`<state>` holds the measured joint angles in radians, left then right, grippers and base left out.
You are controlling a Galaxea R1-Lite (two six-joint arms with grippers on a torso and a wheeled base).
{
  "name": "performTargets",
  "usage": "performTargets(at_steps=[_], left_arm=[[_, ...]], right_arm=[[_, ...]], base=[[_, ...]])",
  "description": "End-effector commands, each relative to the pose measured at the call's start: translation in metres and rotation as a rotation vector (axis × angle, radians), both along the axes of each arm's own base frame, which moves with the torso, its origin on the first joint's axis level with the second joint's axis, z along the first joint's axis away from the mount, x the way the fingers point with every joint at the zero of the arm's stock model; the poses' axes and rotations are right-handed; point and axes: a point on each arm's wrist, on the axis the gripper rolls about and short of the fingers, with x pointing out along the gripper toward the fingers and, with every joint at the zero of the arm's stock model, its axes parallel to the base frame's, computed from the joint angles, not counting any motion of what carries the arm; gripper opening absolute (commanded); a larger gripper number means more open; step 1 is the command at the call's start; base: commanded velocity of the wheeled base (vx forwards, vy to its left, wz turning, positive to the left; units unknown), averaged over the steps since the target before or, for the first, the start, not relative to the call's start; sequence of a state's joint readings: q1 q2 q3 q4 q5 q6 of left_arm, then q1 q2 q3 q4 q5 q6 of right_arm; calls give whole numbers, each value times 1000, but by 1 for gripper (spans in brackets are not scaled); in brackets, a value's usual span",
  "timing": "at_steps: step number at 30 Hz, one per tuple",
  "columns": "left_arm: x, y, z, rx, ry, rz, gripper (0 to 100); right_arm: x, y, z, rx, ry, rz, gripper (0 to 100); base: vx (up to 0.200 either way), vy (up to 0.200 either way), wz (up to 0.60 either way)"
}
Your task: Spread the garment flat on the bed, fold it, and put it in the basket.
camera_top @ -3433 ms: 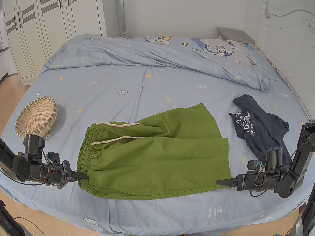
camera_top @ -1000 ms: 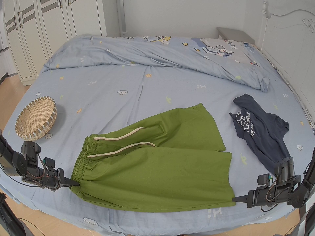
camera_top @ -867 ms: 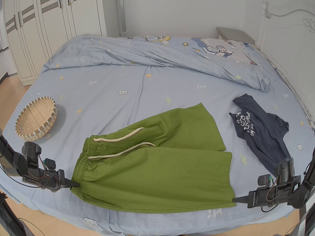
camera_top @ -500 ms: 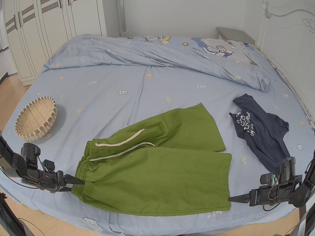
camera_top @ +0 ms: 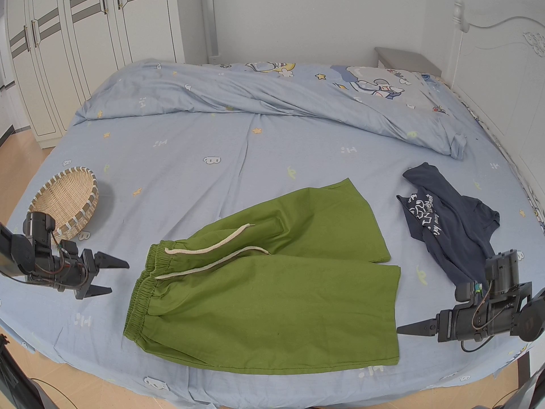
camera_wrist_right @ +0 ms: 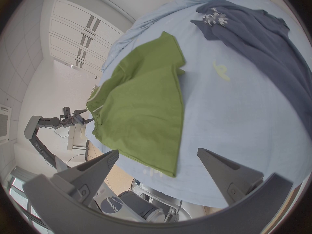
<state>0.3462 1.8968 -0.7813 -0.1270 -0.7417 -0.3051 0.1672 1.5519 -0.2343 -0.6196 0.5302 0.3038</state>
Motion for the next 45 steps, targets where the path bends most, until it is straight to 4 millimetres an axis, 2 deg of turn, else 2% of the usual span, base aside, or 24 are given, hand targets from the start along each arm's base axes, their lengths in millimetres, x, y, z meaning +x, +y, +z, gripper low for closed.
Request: performTargets(at_steps=[1,11,14,37,38,45], left_arm=[[47,-19,29,-121,-7,33,100],[84,-55,33,-211,33,1,100],[86,-65,31,-214,43,-19,100],[81,-90,33,-234,79,-67,100],[81,-90,33,-234,79,-67,0],[72,-106,35,-228,85,-117,0]], right_arm=[[-11,10,70,43,-206,64,100],[-18,8,75,46,-233,56,100],[-17,7,76,46,-234,48,100],[-16,8,71,40,-214,54,100],[-16,8,71,40,-214,54,100],[-15,9,70,37,-209,59,100]], base=[[0,0,0],[0,0,0],[0,0,0],[0,0,0],[0,0,0],[0,0,0]])
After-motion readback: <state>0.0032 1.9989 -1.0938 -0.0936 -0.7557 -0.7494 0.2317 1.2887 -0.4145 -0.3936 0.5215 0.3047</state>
